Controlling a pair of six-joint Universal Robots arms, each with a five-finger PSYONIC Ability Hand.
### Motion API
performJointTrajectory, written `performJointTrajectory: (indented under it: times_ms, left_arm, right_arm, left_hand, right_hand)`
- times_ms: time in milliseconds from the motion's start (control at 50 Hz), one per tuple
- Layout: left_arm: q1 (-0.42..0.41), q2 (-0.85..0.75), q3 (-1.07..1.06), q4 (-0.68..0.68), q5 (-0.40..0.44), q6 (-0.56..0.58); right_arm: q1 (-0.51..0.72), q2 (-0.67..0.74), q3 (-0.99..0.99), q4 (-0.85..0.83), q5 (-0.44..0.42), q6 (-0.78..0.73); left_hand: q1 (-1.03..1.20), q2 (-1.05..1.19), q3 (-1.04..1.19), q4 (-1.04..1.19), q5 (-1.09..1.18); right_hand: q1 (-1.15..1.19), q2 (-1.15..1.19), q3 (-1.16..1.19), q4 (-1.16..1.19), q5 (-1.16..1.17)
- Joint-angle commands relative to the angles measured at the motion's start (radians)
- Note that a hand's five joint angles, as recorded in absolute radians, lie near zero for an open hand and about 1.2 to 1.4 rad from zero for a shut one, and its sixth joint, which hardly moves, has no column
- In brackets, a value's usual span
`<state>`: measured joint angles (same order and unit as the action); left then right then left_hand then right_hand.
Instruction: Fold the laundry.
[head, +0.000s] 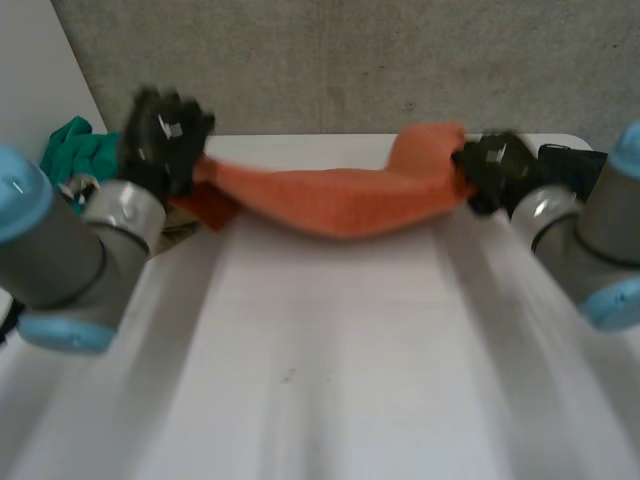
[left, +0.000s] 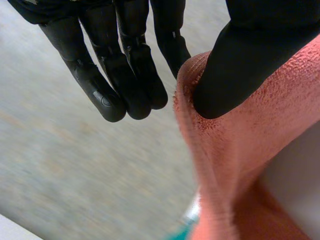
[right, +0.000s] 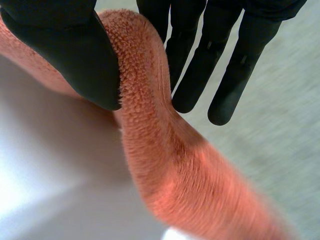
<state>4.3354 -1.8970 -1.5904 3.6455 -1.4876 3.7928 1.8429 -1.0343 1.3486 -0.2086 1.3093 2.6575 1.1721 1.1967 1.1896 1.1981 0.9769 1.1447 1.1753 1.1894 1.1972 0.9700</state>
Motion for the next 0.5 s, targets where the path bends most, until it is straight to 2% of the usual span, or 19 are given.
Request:
performJointTrajectory:
  times_ms: [20,160,260,500]
  left_arm:
    - [0.023,-0.119,-0.085,0.044,0.006,0.007]
    - [0.078,-0.102,-0.091,0.016,0.015,-0.004]
    - [0.092,-0.089,-0.089,-0.001,0.036,-0.016]
    - [0.101,-0.105,-0.086,-0.010,0.049,-0.022]
  right_arm:
    - [-0.017,0.089,0.064,0.037,-0.027,-0.077]
    - [-0.073,0.100,-0.009,0.195,-0.033,-0.035]
    - [-0.111,0.132,-0.074,0.261,-0.027,0.068]
    - [-0.174,0.235,-0.216,0.460,-0.012,0.462]
  left_hand:
    - [0.224,0.200,0.207,0.198,0.245]
    - [0.224,0.200,0.207,0.198,0.245]
    - [0.224,0.200,0.207,0.198,0.245]
    - [0.224,0.200,0.207,0.198,0.245]
  right_hand:
    - [0.087,0.057,0.043,0.035,0.088]
    - [-0.508,-0.539,-0.553,-0.561,-0.508]
    - [-0.624,-0.654,-0.668,-0.676,-0.623]
    - [-0.624,-0.654,-0.668,-0.676,-0.624]
